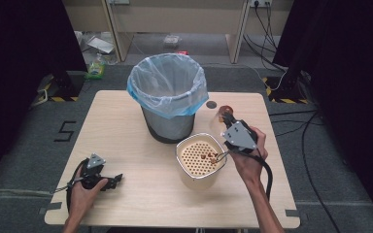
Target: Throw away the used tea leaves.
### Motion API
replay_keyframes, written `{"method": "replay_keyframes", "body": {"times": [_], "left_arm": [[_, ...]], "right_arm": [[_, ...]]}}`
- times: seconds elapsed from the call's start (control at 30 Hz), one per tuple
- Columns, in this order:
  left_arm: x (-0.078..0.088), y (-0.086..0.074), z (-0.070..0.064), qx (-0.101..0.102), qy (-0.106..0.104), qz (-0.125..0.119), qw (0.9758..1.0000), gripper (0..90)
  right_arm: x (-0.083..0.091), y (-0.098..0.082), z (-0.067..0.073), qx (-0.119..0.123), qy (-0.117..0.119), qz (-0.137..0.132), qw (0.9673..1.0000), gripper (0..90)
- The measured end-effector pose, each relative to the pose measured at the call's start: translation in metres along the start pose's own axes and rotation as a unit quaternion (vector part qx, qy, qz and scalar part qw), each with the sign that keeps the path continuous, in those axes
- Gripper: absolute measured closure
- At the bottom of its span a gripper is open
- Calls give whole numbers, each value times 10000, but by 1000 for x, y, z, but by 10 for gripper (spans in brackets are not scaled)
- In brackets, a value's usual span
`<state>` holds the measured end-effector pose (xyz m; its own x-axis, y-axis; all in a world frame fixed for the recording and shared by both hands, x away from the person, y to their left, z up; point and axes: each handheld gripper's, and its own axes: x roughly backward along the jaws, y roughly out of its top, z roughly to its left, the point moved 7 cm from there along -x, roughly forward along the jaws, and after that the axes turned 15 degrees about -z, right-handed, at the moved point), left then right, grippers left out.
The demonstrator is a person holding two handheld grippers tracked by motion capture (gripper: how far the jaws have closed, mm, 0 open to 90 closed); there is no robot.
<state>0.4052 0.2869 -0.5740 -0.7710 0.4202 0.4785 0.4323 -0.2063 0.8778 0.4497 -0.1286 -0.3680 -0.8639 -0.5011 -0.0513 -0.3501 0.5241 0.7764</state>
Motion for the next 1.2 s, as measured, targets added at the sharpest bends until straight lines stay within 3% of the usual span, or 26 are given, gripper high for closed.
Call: {"method": "replay_keyframes", "body": {"times": [0.17,0.33,0.47,0.6,0.67,0.7,0.73,0.8,0.83,0.9,0.93,0.97,1.03,1.1,1.2], "left_arm": [[0,0,0,1,-1,0,10000,0],[0,0,0,2,-1,0,10000,0],[0,0,0,1,-1,-1,10000,0],[0,0,0,-1,-1,0,10000,0],[0,0,0,1,0,0,10000,0],[0,0,0,-1,0,0,10000,0],[0,0,0,-3,2,-1,10000,0],[0,0,0,-1,6,-7,10000,0],[0,0,0,-10,11,-13,10000,0],[0,0,0,-4,8,-10,10000,0],[0,0,0,-3,7,-10,10000,0],[0,0,0,-5,9,-10,10000,0],[0,0,0,-12,11,-13,10000,0],[0,0,0,-10,11,-13,10000,0],[0,0,0,-12,11,-13,10000,0]], "right_arm": [[2,4,17,94,114,-117,9998,863],[2,6,23,248,136,-178,9994,863],[4,11,28,589,95,-258,9979,863],[10,17,33,1132,-6,-360,9929,863],[13,19,35,1426,-81,-405,9889,863],[14,20,37,1676,-84,-435,9849,865],[13,18,40,1795,-21,-436,9828,866],[11,14,42,1760,62,-396,9836,862],[12,9,45,1862,31,-359,9818,866],[16,14,51,2206,91,-436,9744,867],[17,17,55,2212,111,-505,9739,865],[19,19,57,2375,94,-541,9698,865],[21,20,61,2821,10,-552,9578,870],[22,23,64,3009,35,-650,9514,869],[20,18,66,3226,9,-541,9450,871]]}}
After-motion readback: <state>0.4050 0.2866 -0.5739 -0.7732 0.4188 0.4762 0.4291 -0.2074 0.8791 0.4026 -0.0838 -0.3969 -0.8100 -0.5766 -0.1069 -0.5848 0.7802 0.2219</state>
